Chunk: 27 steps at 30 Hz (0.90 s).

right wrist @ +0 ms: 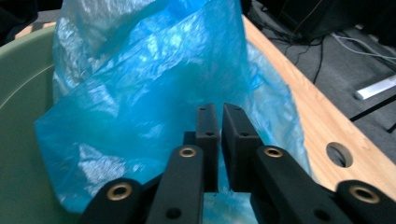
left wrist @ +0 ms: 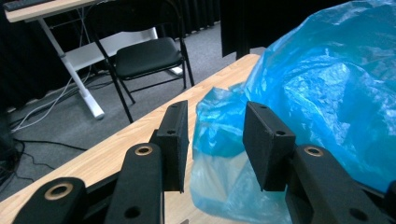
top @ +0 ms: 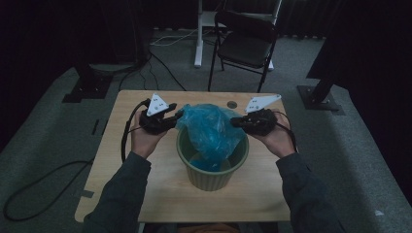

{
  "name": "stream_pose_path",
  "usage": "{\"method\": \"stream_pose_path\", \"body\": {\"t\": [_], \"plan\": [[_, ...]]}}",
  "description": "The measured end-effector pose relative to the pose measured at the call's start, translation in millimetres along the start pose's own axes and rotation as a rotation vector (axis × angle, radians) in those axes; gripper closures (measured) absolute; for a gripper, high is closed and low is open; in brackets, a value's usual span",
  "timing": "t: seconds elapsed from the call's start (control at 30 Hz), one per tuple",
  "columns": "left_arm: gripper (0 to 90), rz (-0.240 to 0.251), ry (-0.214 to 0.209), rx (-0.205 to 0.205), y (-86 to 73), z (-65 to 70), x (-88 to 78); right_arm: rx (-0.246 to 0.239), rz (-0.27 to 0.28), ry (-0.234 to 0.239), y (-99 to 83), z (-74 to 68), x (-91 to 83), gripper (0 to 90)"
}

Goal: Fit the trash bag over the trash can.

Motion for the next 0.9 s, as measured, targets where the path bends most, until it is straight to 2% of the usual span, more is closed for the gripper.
{"method": "stream_pose_path", "body": {"t": [0.27,0.33,0.43,0.53,0.63,0.77,0.83,0.9], "plan": [[59.0,-0.003,-0.001,-0.007,-9.2,0.4,-9.5,-0.001,-0.037,0.023,-15.9,-4.1,-5.8,88.4],[59.0,0.012,-0.011,-0.033,-7.6,-2.3,-11.5,0.01,-0.024,0.014,-17.9,-1.5,-8.4,81.4],[59.0,0.021,-0.018,-0.034,-4.5,-0.9,-11.6,0.044,0.042,0.014,-11.0,2.7,-13.5,65.5],[59.0,0.028,-0.028,-0.031,-1.7,2.7,-10.9,0.053,0.092,0.052,0.4,3.8,-15.8,58.8],[59.1,0.027,-0.038,-0.017,-0.6,6.8,-9.3,0.033,0.097,0.083,9.8,0.4,-11.9,55.7],[59.9,0.027,-0.049,-0.012,0.3,10.4,-7.9,0.016,0.063,0.1,14.2,-2.8,-1.1,57.0],[61.0,0.026,-0.055,-0.007,0.6,12.0,-7.5,0.024,0.049,0.101,14.0,-1.8,3.5,64.1],[63.0,0.027,-0.061,0.004,0.8,13.6,-7.9,0.028,0.034,0.103,12.5,-0.9,5.9,75.4]]}}
Point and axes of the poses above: each handheld gripper's, and its own axes: x roughly forward along the jaws, y roughly out of its top, z roughly to its right, the point moved 5 cm from there along x, roughly forward along the jaws, and after that the axes turned 7 degrees about -x, right-handed, at the moved point
